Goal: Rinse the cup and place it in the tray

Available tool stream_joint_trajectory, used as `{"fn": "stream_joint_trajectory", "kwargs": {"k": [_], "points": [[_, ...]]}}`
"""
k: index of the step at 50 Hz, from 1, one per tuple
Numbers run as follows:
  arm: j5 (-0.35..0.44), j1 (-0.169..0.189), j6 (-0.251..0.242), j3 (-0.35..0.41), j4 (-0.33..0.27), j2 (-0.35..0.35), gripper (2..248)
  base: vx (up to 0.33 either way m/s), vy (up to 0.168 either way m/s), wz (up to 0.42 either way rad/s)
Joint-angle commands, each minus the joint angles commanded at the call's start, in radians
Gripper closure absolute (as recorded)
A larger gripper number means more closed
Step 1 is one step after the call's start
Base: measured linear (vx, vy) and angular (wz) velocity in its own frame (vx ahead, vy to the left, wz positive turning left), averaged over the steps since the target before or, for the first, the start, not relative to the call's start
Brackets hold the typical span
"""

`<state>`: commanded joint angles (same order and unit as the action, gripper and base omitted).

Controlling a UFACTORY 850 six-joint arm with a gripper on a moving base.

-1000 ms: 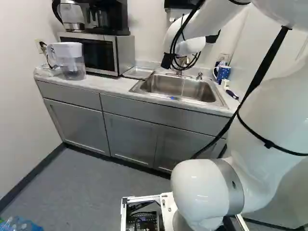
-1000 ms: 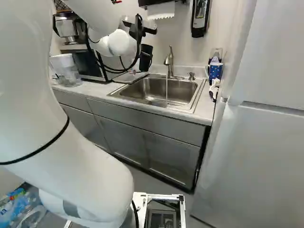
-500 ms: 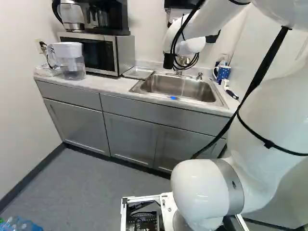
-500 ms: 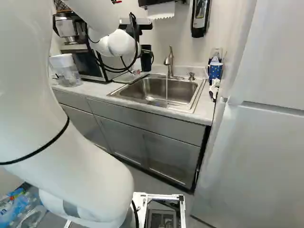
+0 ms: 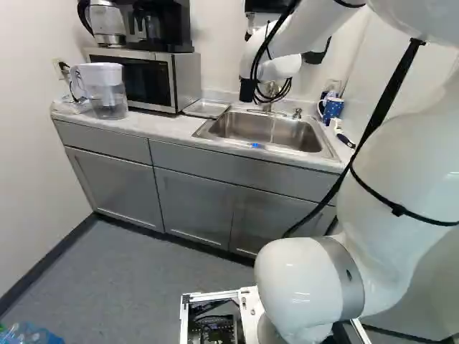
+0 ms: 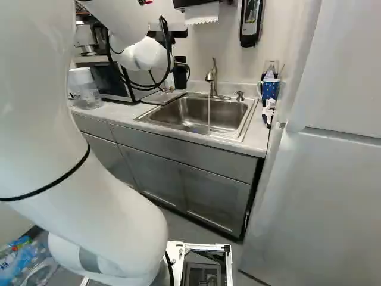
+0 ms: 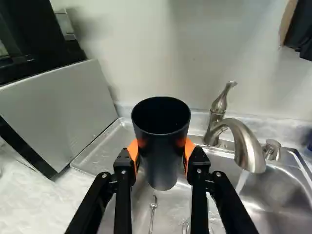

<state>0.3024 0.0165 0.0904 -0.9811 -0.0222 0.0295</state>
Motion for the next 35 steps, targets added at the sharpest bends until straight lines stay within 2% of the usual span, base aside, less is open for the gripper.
{"fn": "stream_joint_trajectory", "kwargs": {"k": [35], "points": [[0.000, -0.086, 0.000, -0.133, 0.000, -0.130, 139, 0.000, 0.000, 0.000]]}}
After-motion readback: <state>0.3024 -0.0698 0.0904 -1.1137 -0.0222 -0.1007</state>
